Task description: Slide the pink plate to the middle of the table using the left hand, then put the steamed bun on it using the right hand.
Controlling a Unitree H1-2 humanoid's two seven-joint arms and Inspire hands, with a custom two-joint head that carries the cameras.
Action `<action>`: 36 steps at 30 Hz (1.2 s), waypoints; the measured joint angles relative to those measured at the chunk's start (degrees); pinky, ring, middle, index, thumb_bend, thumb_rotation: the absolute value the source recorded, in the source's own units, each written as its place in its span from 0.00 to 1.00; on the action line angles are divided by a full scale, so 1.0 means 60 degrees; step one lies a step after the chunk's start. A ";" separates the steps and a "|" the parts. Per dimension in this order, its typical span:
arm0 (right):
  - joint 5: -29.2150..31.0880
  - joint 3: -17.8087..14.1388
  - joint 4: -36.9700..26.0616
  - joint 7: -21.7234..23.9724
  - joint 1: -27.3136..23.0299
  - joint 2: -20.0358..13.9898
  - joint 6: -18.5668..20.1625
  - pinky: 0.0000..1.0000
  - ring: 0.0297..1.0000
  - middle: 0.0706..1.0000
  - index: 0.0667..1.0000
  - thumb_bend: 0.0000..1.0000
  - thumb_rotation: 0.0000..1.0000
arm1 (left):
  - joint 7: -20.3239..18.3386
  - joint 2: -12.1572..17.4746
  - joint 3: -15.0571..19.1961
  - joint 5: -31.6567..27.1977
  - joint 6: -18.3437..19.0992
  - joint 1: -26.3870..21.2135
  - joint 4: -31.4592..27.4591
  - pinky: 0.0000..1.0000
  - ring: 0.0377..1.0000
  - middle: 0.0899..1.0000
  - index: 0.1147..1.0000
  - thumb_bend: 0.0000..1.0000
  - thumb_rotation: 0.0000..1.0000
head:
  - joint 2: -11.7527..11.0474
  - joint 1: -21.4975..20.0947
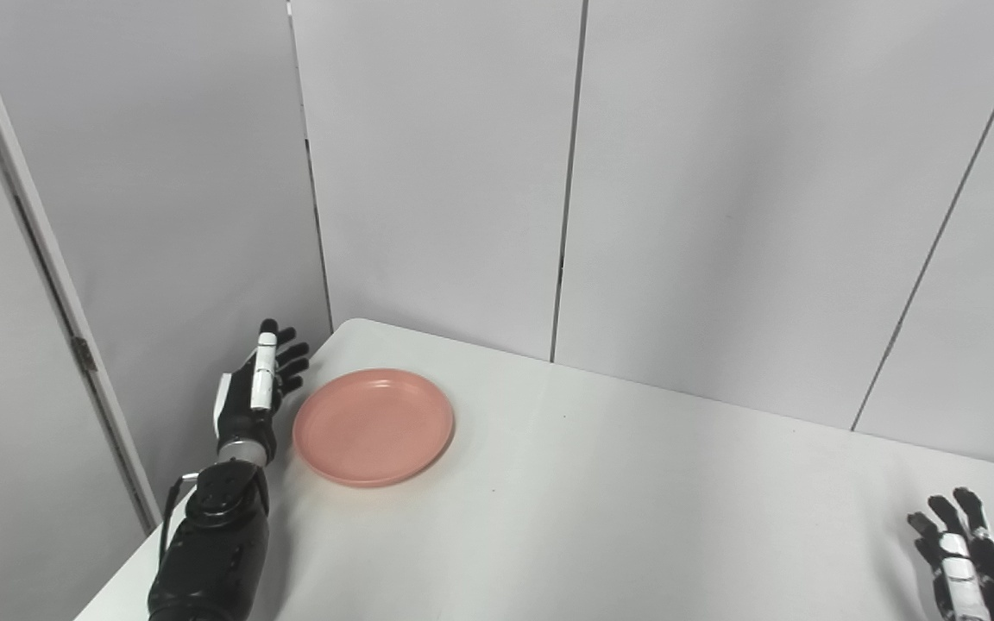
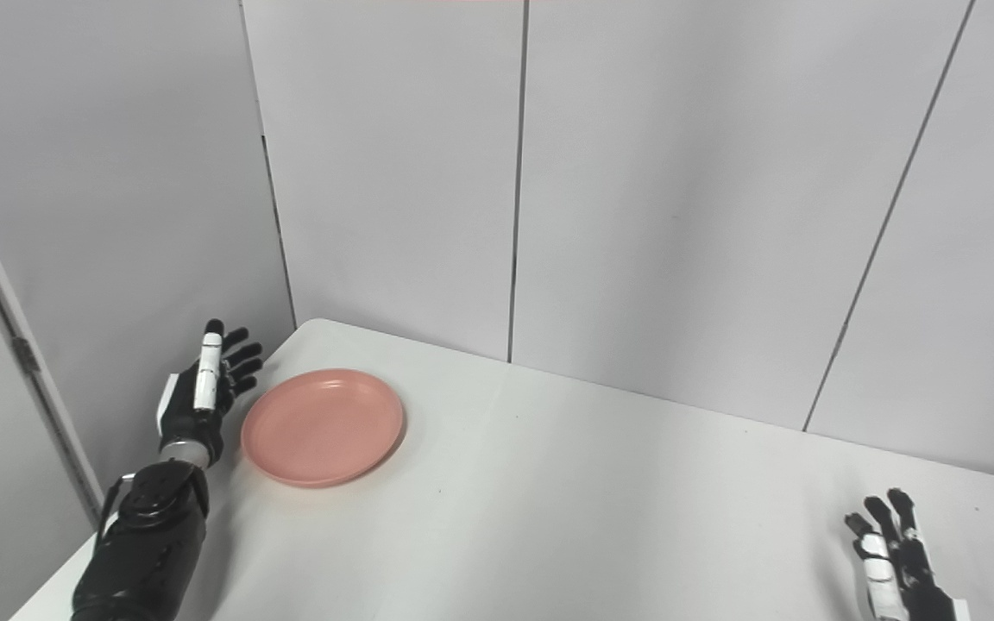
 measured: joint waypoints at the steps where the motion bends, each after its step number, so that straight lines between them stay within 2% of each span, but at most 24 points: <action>1: -0.0003 0.0001 0.0000 0.0001 0.0000 0.0000 0.0000 0.94 0.89 0.93 0.96 0.61 0.80 | -0.0242 -0.0001 -0.0001 -0.0153 0.0001 0.0007 0.0005 0.80 0.77 0.74 0.73 0.76 1.00 | 0.0000 0.0000; 3: 0.0001 0.0000 0.0000 0.0003 0.0000 0.0000 0.0000 0.95 0.89 0.93 0.96 0.61 0.79 | -0.0726 0.0001 -0.0009 -0.0425 -0.0009 0.0008 0.0092 0.79 0.77 0.74 0.73 0.77 0.99 | 0.0000 0.0000; 7: 0.0075 -0.0016 0.0005 0.0006 0.0000 0.0002 0.0000 0.94 0.90 0.93 0.96 0.60 0.78 | -0.1288 0.0010 -0.0008 -0.0753 -0.0170 -0.0045 0.0488 0.78 0.76 0.73 0.72 0.78 0.97 | 0.0000 0.0000; 14: 0.0165 -0.0023 0.0019 0.0003 -0.0008 0.0002 0.0000 0.93 0.89 0.93 0.96 0.62 0.78 | -0.2192 -0.0026 -0.0040 -0.1166 -0.0912 -0.0452 0.1478 0.80 0.78 0.76 0.74 0.80 1.00 | 0.0000 -0.0029; 24: 0.0038 -0.0016 0.0047 -0.0015 -0.0026 0.0003 0.0000 0.92 0.89 0.92 0.95 0.64 0.78 | -0.2548 -0.0361 -0.0067 -0.1374 -0.1443 -0.0837 0.2078 0.80 0.79 0.77 0.75 0.80 1.00 | 0.0029 -0.0117; 29: 0.0022 -0.0025 0.0077 -0.0022 -0.0052 0.0009 0.0000 0.88 0.86 0.91 0.94 0.64 0.77 | -0.2508 -0.0719 -0.0150 -0.1367 -0.1504 -0.0917 0.2006 0.81 0.79 0.77 0.76 0.79 1.00 | 0.0059 -0.0146; 36: 0.0011 -0.0034 0.0085 -0.0021 -0.0064 0.0020 0.0000 0.90 0.87 0.91 0.94 0.66 0.77 | -0.2504 -0.1264 -0.0327 -0.1365 -0.1506 -0.1075 0.1933 0.84 0.81 0.78 0.76 0.78 0.99 | 0.0132 -0.0263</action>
